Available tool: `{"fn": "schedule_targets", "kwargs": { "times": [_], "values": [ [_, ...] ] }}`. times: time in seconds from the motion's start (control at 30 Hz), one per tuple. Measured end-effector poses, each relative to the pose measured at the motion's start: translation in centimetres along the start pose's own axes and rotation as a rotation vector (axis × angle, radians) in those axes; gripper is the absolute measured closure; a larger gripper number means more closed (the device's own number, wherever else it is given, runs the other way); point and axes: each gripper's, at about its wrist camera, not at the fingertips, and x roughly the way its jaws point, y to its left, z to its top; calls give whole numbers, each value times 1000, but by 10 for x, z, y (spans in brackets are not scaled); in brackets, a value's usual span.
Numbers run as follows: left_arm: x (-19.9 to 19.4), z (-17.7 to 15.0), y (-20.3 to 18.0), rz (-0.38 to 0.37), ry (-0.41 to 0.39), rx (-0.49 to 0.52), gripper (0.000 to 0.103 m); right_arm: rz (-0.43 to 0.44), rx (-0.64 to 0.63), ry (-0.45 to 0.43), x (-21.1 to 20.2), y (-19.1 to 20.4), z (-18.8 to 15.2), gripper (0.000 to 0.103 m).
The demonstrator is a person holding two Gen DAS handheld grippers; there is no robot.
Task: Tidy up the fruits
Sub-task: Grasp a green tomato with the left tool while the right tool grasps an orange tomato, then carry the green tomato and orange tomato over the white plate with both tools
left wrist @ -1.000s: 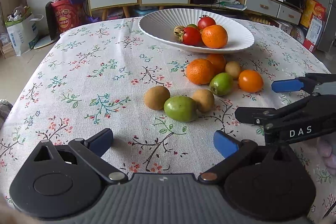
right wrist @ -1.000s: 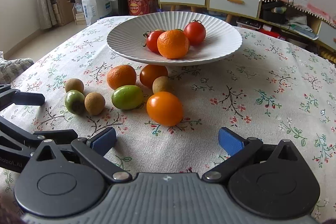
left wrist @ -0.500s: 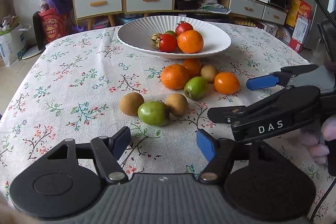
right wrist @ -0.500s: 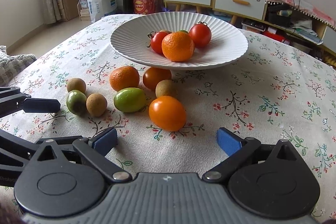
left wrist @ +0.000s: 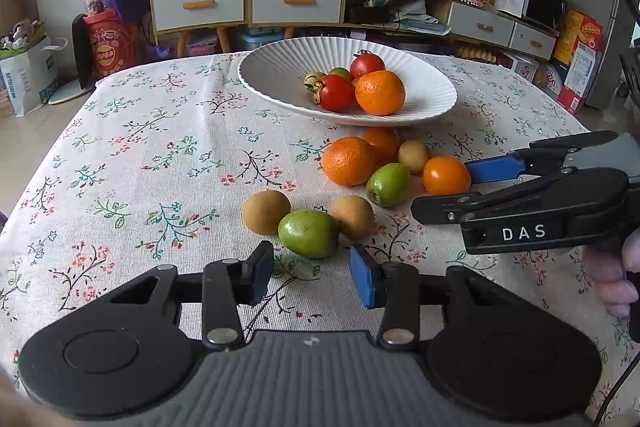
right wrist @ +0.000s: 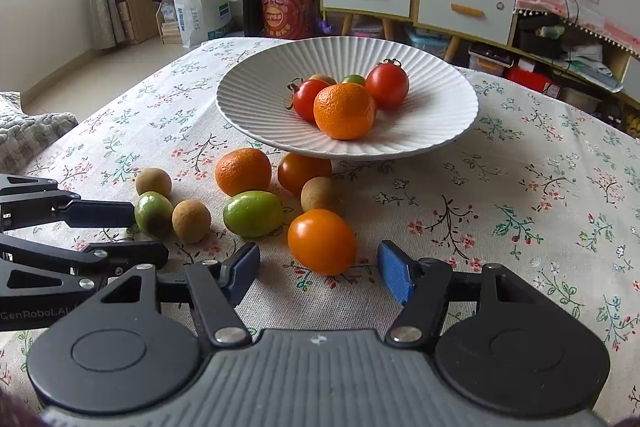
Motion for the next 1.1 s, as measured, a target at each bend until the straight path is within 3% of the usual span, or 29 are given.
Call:
{"fn": "schedule_targets", "kwargs": {
  "times": [0.3, 0.43, 0.63, 1.1],
  "values": [
    [-1, 7, 3, 4, -30, -17, 70, 2, 19, -6, -1, -4, 4, 52],
    [-1, 10, 2, 2, -35, -5, 79, 6, 21, -15, -2, -7, 7, 61],
    [-1, 11, 2, 4, -32, 3, 79, 29, 19, -16, -3, -7, 9, 71],
    [-7, 14, 2, -8, -32, 9, 79, 62, 29, -1, -11, -9, 12, 74]
  ]
}}
